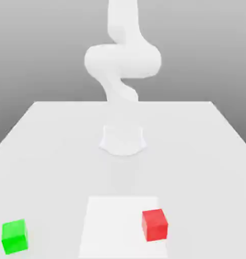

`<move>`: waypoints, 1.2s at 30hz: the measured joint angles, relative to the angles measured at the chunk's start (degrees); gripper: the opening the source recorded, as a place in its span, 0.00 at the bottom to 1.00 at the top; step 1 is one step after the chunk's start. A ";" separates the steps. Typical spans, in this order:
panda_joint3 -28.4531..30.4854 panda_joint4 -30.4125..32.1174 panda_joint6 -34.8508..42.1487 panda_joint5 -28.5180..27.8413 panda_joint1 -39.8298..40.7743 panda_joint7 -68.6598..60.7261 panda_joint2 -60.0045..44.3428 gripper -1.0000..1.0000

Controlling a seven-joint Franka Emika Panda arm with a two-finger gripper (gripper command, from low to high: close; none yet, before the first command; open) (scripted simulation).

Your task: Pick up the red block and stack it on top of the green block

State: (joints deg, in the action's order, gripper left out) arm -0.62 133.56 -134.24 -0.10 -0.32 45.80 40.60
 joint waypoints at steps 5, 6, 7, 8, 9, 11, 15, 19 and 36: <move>-1.27 3.65 -5.05 -0.27 -0.71 -0.03 -10.73 0.50; -1.50 4.35 -6.03 -0.34 -0.87 -0.03 -12.82 0.50; -1.73 5.06 -7.01 -0.42 -1.03 -0.02 -14.90 0.50; -1.97 5.76 -7.98 -0.48 -1.17 -0.01 -16.97 0.50; -2.20 6.47 -8.96 -0.55 -1.33 0.00 -19.05 0.50; -2.69 7.88 -10.92 -0.69 -1.62 0.01 -23.20 0.50; -3.53 10.70 -14.83 -1.03 -2.31 0.07 -31.51 0.50; -4.25 13.52 -18.74 -1.36 -3.42 0.13 -39.82 0.50; -2.73 14.67 -30.62 -3.54 -5.67 1.61 -57.28 0.00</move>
State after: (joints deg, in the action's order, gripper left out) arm -3.35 148.23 -164.86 -3.64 -5.99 47.40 -16.67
